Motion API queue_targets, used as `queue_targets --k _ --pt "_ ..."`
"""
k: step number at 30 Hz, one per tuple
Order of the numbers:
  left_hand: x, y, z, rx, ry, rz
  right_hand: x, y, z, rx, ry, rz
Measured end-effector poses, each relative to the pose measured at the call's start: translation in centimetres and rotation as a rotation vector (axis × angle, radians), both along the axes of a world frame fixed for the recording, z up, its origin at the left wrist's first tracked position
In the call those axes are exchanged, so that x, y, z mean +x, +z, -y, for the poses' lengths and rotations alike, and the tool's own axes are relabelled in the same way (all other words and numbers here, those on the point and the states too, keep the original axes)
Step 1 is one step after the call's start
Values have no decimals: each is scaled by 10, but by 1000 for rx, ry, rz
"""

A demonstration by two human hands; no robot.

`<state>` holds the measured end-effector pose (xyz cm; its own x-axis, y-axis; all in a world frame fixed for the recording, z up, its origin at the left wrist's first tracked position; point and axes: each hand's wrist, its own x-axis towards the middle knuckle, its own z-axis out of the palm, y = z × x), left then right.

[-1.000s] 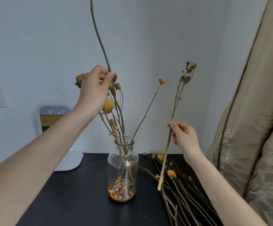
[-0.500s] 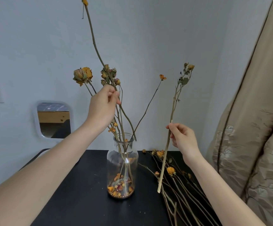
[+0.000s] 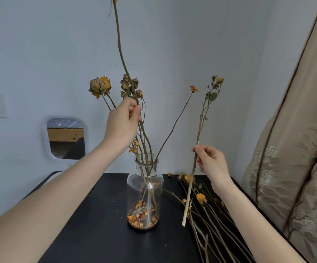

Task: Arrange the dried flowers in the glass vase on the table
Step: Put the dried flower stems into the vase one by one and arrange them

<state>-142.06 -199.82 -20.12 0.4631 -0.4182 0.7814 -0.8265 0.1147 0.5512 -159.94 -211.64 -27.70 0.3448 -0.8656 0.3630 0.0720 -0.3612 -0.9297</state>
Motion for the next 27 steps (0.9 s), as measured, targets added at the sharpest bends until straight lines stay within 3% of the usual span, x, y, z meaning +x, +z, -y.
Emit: queue_targets --k 6,12,18,27 --pt "1 -14 8 135 -22 3 -1 -3 0 4 2 -6" --pt "1 -23 11 399 -76 -2 -1 -6 0 3 6 -24" --pt "-6 -16 22 258 -133 -98 2 -10 1 3 14 -43" --pt "-6 -18 24 225 -131 -133 1 -14 1 6 15 -44"
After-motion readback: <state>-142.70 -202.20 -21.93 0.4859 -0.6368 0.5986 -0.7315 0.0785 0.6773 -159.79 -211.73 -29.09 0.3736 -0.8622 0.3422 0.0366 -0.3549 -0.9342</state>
